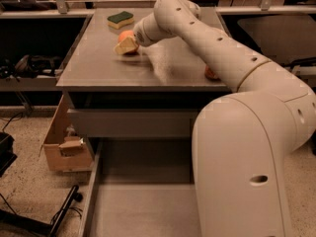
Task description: Place orange into middle drawer
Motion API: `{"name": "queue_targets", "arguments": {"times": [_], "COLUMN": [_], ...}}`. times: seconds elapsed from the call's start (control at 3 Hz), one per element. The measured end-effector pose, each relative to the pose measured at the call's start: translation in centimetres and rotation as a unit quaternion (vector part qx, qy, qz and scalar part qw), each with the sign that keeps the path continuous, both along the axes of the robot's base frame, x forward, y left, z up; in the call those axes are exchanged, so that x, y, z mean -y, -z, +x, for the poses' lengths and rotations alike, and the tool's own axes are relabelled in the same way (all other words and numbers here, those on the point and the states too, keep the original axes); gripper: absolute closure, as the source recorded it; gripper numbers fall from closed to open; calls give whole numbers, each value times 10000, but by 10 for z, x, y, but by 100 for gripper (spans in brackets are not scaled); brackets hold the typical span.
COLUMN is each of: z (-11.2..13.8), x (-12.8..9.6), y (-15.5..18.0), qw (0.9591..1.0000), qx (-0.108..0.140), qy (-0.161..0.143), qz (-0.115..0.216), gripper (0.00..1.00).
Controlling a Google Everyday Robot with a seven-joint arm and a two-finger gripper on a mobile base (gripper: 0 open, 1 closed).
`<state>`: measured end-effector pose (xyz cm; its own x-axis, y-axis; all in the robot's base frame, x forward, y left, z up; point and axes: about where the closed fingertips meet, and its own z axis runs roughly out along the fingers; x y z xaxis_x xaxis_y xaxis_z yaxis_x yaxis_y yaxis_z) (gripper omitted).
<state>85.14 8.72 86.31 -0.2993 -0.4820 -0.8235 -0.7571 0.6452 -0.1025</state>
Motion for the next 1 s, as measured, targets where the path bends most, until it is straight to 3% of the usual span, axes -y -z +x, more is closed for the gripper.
{"name": "queue_targets", "arguments": {"times": [0.33,1.0], "z": [5,4], "x": [-12,-14], "y": [-1,-3], "qw": [9996,9995], "qx": [37,26], "qy": [-80,-105], "qz": [286,285], "gripper": [47,99]}}
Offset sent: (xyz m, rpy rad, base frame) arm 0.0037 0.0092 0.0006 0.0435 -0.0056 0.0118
